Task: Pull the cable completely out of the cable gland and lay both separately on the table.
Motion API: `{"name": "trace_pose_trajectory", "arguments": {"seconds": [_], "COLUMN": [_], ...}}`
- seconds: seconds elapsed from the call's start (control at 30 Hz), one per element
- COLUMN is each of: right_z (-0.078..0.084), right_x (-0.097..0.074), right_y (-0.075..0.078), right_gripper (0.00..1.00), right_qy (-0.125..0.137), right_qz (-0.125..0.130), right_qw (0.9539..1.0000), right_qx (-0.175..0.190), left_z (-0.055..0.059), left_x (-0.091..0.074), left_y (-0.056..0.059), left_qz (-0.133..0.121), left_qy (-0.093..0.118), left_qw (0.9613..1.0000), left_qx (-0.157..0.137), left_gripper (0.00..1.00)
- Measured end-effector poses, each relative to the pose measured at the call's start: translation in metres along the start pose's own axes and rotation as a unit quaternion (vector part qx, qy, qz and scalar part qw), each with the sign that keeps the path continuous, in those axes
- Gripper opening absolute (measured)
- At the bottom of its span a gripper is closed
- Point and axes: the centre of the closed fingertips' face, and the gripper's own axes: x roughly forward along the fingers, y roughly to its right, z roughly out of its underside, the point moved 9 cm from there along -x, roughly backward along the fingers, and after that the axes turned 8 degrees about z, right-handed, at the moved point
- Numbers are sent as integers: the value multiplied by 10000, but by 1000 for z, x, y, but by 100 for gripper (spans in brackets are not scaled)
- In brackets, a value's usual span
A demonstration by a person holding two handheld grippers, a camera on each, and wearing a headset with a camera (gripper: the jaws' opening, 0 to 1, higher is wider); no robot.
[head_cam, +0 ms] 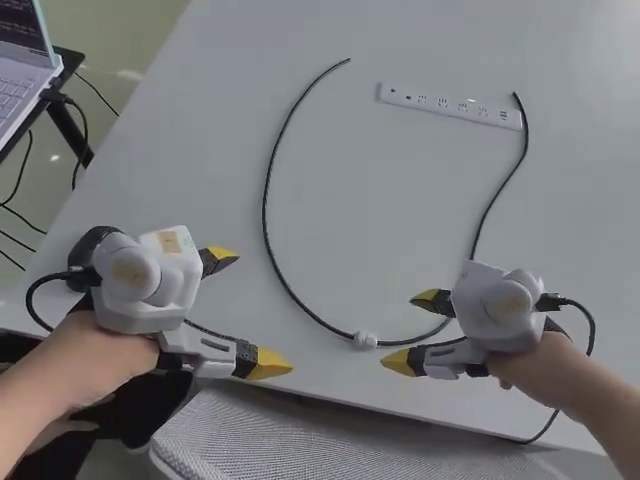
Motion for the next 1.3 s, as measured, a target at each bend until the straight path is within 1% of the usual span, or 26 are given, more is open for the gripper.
{"name": "trace_pose_trajectory", "arguments": {"seconds": [0.07,0.17,0.27,0.3,0.5,0.6,0.67,0.73,0.97,1.13,1.3], "right_z": [0,-2,-1,-1,1,0,-1,0,2,4,6], "right_x": [4,9,15,17,26,30,33,35,41,43,45], "right_y": [0,0,1,1,-4,-6,-7,-7,-10,-10,-9], "right_gripper": [53,49,45,44,40,36,32,30,25,19,17], "right_qy": [-29,-76,-186,-237,-339,-371,-422,-454,-546,-574,-579], "right_qz": [-8,-47,-30,-35,-166,-221,-246,-250,-328,-357,-340], "right_qw": [10000,9999,9995,9992,9981,9975,9970,9965,9951,9949,9952], "right_qx": [-53,-122,-271,-333,-478,-557,-603,-655,-760,-743,-717], "left_z": [0,1,1,1,2,4,6,8,13,15,18], "left_x": [0,1,2,2,1,0,0,1,2,2,0], "left_y": [0,1,1,1,-2,-3,-4,-4,-3,-2,-1], "left_qz": [13,43,86,95,109,114,129,147,216,218,219], "left_qy": [28,-42,-11,-3,-12,-36,-38,-62,-150,-191,-152], "left_qw": [10000,10000,10000,10000,9999,9999,9999,9999,9997,9996,9996], "left_qx": [1,38,16,2,22,27,14,14,30,59,-4], "left_gripper": [97,97,98,98,97,97,97,97,96,96,96]}}
